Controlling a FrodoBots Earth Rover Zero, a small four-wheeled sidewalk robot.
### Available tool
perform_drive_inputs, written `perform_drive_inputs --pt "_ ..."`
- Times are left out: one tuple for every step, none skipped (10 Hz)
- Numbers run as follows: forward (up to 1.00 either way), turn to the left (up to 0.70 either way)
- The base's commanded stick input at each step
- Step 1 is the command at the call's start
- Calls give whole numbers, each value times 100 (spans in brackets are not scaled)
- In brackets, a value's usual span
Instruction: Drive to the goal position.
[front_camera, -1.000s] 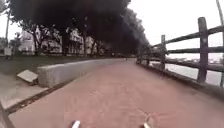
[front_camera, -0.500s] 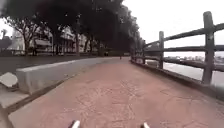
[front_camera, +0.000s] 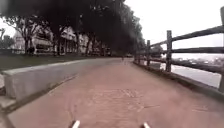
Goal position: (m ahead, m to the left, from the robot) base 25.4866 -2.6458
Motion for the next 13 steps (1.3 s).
perform_drive_inputs --pt "70 0" --pt "70 0" --pt "70 -1" --pt "70 -5" --pt "70 -29" --pt "70 -22" --pt "70 -14" --pt "70 -7" --pt "70 0" --pt "70 0" --pt "70 0" --pt "70 0" --pt "70 0"
